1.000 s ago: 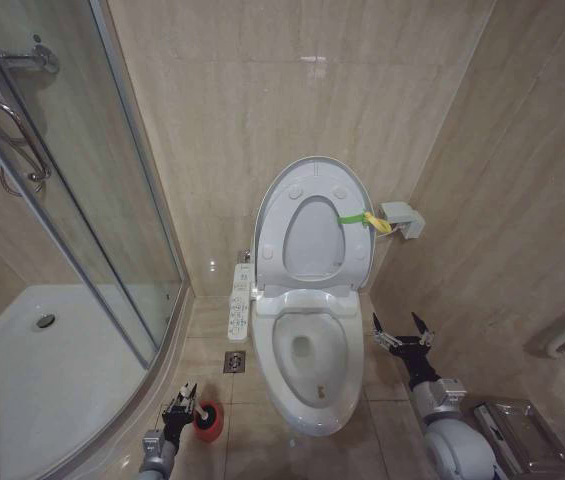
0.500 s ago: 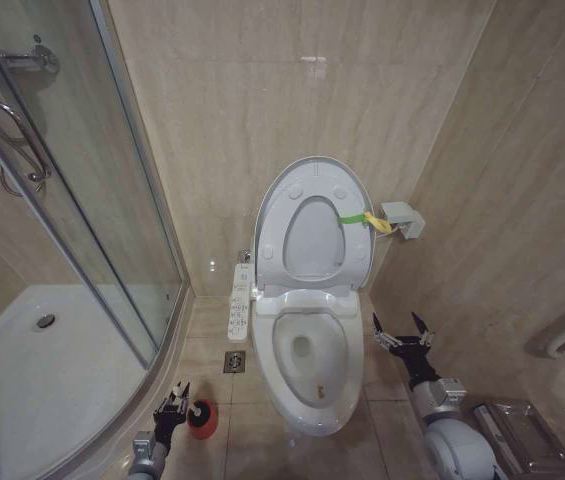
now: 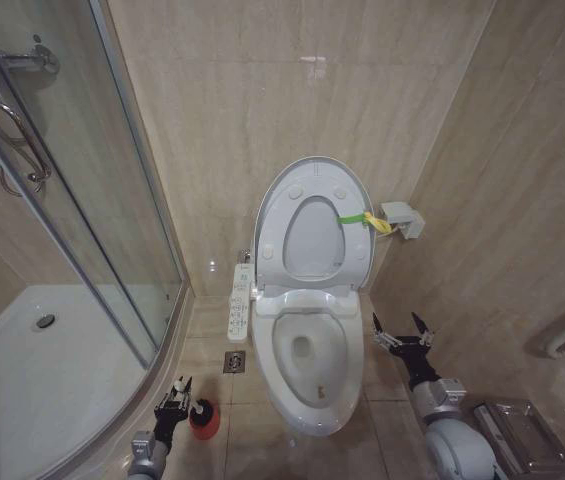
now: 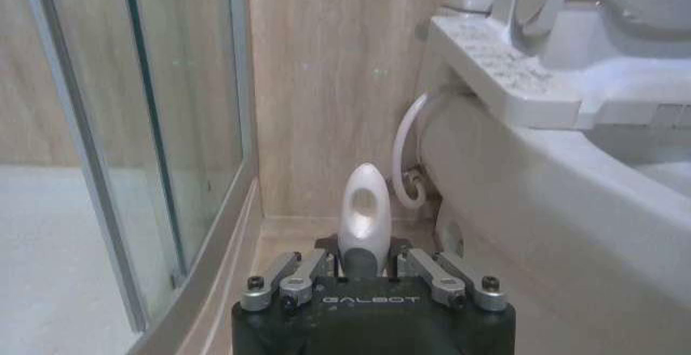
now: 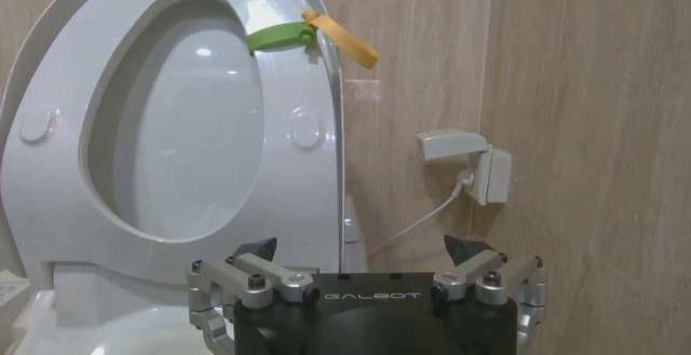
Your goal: Open the toilet lid, clean the toilet bowl with a toilet brush, close the toilet lid, and flush.
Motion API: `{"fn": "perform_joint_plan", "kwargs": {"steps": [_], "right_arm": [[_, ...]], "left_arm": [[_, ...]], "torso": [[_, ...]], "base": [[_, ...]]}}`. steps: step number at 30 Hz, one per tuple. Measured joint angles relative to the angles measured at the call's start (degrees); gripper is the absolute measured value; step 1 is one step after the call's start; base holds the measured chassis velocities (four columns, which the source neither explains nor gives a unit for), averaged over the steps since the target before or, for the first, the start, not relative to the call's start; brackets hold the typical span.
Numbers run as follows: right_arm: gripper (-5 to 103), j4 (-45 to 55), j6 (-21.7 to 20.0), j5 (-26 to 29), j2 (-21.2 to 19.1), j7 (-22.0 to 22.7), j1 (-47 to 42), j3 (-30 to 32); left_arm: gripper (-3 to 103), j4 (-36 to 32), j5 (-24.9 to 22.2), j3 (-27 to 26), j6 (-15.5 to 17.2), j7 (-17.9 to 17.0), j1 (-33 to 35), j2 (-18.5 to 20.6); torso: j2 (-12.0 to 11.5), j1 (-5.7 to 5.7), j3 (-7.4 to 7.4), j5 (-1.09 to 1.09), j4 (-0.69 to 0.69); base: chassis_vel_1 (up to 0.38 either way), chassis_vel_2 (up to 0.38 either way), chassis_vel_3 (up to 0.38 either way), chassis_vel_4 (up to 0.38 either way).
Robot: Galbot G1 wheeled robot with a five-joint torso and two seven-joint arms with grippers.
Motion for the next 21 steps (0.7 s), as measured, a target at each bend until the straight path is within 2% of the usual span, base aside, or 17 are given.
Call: {"fn": "perform_joint_plan", "kwargs": {"steps": [11,21], "right_arm": [[100,0.00,0.00,0.00,0.00,0.00,0.00,0.00],[100,0.00,0.00,0.00,0.00,0.00,0.00,0.00]], "left_arm": [[26,-10.52,-1.67,-2.63,2.41,-1.25,4.93,2.39],[26,-23.88,-2.38,-4.68,4.79,-3.34,12.63,5.19]], "torso": [[0.00,0.00,0.00,0.00,0.00],[0.00,0.00,0.00,0.00,0.00]], "base": [[0.000,0.000,0.000,0.000],[0.000,0.000,0.000,0.000]]}}
